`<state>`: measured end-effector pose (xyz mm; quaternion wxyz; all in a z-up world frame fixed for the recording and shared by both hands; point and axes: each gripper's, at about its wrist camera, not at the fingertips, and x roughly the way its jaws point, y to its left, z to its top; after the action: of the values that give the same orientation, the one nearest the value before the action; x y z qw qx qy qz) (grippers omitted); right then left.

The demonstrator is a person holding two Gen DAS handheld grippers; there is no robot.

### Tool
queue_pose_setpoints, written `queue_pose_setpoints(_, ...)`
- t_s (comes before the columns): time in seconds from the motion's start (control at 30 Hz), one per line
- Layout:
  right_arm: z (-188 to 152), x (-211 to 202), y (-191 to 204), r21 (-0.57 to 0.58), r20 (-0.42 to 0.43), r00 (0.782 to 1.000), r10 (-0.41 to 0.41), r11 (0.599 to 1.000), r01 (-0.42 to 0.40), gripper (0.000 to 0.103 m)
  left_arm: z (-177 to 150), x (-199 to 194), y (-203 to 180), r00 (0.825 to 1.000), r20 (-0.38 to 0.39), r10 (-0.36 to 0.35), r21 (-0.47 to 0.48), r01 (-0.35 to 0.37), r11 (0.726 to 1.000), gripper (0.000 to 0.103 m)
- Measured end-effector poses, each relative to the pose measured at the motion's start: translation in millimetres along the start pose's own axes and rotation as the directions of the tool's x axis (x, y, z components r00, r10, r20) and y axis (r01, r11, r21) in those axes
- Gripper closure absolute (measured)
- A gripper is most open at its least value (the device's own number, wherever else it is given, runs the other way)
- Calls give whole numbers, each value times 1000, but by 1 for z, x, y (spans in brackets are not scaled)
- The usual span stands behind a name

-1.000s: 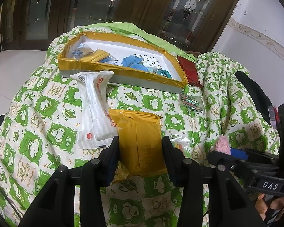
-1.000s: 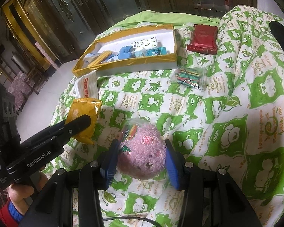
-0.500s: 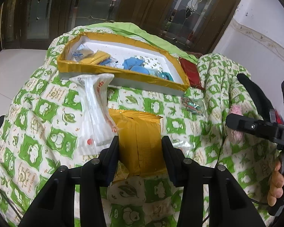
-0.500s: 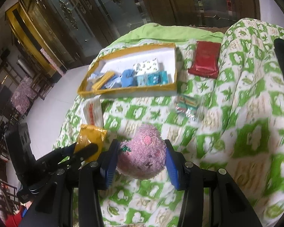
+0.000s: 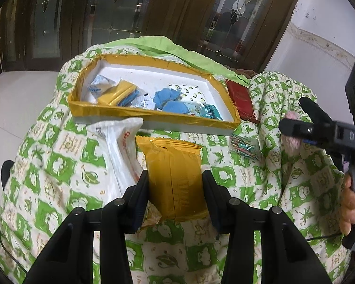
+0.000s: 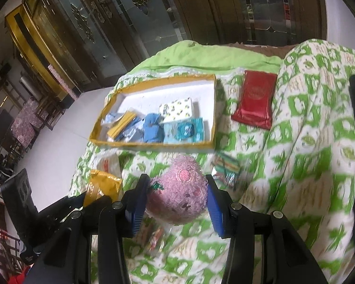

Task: Organize soft objects
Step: 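Carry the yellow pack and pink ball over the white tray with both tools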

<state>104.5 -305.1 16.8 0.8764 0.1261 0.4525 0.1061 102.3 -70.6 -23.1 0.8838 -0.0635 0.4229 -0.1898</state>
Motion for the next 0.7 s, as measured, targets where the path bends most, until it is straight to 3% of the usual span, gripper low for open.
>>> queue_pose_setpoints(0.4,43,24,-26,98,-15,999,33,995,-31,53,39,6,6,1000,13,-4,10,4,1000,60)
queue_pose_setpoints(0.7,92,60,-24,69,-4,1000,11,998,-11,53,84,27,19,999,7,31,25,-32,999,60)
